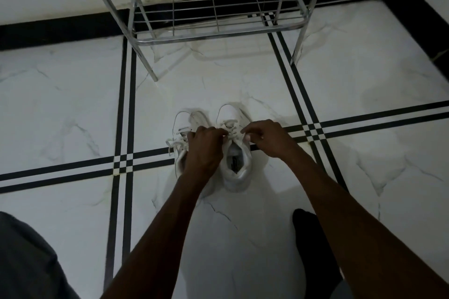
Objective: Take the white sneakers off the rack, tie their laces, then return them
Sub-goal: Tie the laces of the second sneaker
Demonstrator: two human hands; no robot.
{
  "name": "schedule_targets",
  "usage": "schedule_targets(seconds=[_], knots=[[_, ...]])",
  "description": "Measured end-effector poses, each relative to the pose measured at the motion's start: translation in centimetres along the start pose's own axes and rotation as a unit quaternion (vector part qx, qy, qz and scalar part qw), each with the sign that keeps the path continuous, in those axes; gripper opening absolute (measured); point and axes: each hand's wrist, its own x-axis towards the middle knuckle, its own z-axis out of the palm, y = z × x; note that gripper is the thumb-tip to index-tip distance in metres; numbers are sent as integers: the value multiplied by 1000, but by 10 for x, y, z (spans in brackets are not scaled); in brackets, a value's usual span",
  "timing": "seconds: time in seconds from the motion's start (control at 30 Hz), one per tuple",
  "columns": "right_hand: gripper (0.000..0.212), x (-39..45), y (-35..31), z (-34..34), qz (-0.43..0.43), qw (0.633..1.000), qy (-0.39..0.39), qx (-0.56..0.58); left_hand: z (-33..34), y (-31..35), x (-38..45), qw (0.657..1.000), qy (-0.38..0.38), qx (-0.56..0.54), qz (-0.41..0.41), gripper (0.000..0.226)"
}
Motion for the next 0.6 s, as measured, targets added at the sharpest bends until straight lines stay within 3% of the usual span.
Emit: schedule_targets(seconds=[0.13, 0.3, 0.37, 0.5, 0.6], knots=[[17, 0, -3, 11, -16, 997, 77, 4, 2, -3, 4, 999, 23, -28, -37, 19], [15, 4, -2, 9, -30, 996, 83, 6, 11, -12, 7, 990, -16, -115, -80, 15], [13, 6, -3, 8, -35, 996, 86, 7, 14, -16, 8, 984, -25, -151, -87, 26], [11, 9, -2, 12, -31, 996, 80, 10, 12, -13, 7, 993, -13, -99, -69, 15], [11, 10, -1, 14, -20, 996, 82, 13, 9, -11, 5, 996, -23, -66, -47, 31]])
